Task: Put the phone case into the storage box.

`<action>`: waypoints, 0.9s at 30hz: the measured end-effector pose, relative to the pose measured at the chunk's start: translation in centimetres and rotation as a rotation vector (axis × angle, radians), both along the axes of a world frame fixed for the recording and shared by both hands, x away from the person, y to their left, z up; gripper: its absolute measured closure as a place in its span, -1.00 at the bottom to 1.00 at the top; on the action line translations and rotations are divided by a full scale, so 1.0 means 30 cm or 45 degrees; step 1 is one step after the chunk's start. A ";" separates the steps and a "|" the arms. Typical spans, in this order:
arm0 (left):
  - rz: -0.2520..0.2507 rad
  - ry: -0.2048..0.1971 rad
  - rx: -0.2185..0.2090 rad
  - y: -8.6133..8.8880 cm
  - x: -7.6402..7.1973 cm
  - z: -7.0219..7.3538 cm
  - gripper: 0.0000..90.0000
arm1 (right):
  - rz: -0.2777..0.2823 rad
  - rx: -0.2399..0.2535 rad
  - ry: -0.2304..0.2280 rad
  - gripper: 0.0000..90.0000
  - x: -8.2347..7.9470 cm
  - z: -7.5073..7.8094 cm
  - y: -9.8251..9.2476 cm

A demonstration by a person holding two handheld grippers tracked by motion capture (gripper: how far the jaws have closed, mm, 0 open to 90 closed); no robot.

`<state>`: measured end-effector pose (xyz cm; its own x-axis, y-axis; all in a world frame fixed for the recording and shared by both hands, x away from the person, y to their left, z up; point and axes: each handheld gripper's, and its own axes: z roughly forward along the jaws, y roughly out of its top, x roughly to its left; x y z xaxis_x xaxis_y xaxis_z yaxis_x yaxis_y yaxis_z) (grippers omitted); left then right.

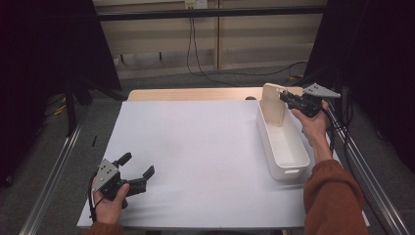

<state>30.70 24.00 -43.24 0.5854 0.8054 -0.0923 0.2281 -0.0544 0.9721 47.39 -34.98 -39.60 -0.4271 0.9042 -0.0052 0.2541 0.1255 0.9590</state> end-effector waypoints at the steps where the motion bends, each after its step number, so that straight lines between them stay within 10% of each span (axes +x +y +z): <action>1: -0.002 -0.003 0.005 0.001 0.001 0.000 -0.91 | -0.003 -0.007 0.004 0.77 0.001 0.000 -0.002; 27: -0.006 -0.003 0.013 0.000 0.001 -0.001 -0.91 | -0.088 -0.084 0.002 0.62 0.059 -0.012 -0.003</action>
